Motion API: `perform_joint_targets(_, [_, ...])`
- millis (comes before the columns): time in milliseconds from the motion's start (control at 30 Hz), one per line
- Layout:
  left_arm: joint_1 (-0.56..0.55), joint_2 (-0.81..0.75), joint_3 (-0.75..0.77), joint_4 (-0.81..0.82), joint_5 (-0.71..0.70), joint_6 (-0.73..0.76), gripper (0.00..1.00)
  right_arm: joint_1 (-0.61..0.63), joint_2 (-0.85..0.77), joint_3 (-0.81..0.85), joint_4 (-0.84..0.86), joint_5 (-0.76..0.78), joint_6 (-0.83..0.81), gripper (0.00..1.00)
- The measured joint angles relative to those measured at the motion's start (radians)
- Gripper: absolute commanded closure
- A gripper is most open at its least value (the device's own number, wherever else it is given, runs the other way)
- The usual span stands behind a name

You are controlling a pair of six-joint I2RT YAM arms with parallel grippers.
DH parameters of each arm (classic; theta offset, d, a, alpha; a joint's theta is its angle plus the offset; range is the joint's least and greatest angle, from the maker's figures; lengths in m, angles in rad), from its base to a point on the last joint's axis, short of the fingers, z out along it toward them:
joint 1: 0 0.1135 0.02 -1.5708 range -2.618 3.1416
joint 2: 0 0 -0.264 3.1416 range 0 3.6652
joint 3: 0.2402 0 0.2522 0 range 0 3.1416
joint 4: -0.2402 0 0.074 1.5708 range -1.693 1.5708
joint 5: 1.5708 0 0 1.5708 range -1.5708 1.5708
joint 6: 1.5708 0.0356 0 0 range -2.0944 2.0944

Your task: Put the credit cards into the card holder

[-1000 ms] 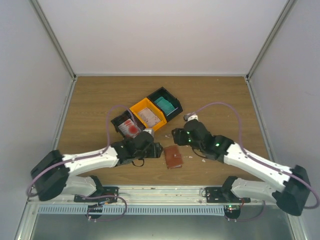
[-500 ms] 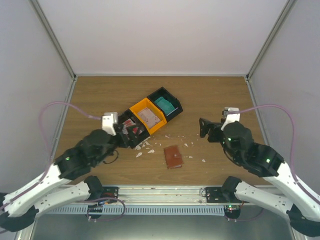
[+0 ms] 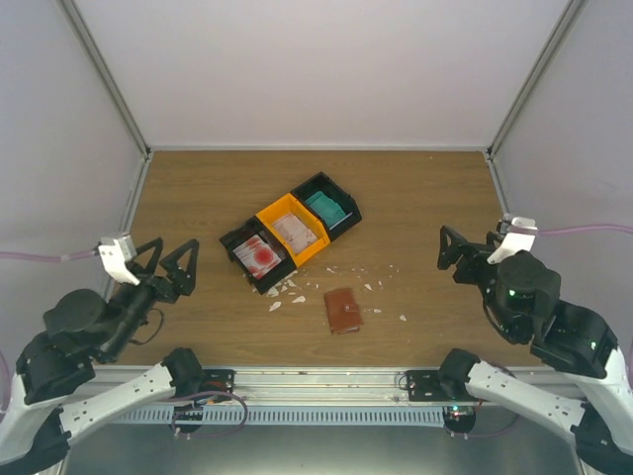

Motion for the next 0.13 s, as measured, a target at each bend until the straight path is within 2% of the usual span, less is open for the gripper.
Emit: perform_joint_targets(133, [0.0, -0.024, 0.027, -0.031, -0.016, 0.029, 0.01, 0.0, -0.024, 0.001, -0.028, 0.016, 0.002, 0.0])
